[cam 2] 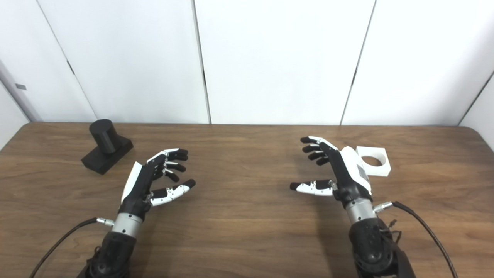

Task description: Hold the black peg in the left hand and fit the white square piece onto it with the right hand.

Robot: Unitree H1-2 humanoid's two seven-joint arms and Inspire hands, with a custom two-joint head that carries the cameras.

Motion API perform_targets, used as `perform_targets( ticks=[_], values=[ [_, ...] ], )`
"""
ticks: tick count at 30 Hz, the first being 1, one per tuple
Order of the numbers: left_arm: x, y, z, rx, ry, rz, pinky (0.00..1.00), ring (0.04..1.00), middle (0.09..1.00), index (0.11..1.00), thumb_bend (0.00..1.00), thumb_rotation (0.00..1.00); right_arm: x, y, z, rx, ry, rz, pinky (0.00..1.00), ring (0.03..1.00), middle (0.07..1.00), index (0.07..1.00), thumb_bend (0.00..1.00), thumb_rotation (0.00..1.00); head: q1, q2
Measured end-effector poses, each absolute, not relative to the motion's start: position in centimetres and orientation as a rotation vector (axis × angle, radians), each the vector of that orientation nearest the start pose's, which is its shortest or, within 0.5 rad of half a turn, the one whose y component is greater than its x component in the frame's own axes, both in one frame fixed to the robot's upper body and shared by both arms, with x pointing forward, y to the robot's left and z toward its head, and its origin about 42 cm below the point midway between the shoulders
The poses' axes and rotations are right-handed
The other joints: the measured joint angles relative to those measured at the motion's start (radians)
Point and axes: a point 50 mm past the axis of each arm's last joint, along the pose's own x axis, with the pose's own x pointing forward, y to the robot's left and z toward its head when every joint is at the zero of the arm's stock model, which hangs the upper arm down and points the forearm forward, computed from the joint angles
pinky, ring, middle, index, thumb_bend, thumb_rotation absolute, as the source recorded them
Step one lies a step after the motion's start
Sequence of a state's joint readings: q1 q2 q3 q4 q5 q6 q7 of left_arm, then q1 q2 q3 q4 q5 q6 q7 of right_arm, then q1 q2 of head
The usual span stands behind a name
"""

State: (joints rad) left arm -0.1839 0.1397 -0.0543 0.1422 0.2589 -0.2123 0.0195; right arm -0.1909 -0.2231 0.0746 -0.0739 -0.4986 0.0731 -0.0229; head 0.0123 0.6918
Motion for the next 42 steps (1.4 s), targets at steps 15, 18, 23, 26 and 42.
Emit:
perform_targets(
  ticks=[15, 18, 23, 26, 42],
  values=[
    [34.1, 22.7, 12.6, 0.399, -0.258, -0.101, 0.49, 0.63, 0.723, 0.719, 0.7, 0.07, 34.1, -24.8, 17.3, -0.721, -0.218, -0.002, 0.61, 0.664, 0.711, 0.753, 0.67, 0.02, 0.005, 0.0],
    [34.1, 22.6, 12.6, 0.399, -0.258, -0.102, 0.49, 0.63, 0.723, 0.718, 0.7, 0.07, 34.1, -24.8, 17.3, -0.719, -0.218, -0.002, 0.61, 0.667, 0.714, 0.755, 0.67, 0.01, 0.008, 0.0],
    [34.1, 22.4, 12.6, 0.403, -0.258, -0.108, 0.48, 0.63, 0.721, 0.716, 0.7, 0.07, 34.1, -24.8, 17.3, -0.715, -0.217, 0.0, 0.6, 0.671, 0.718, 0.758, 0.66, 0.0, 0.122, -0.009],
    [34.1, 22.0, 12.6, 0.406, -0.259, -0.117, 0.46, 0.621, 0.714, 0.711, 0.7, 0.07, 34.1, -25.1, 17.4, -0.711, -0.223, 0.004, 0.6, 0.673, 0.719, 0.755, 0.65, 0.0, 0.187, -0.017],
    [34.1, 19.2, 11.7, 0.404, -0.242, -0.137, 0.51, 0.65, 0.725, 0.707, 0.72, 0.14, 34.1, -27.2, 17.7, -0.722, -0.227, -0.003, 0.62, 0.662, 0.708, 0.743, 0.7, 0.0, 0.373, -0.101]
  ],
)
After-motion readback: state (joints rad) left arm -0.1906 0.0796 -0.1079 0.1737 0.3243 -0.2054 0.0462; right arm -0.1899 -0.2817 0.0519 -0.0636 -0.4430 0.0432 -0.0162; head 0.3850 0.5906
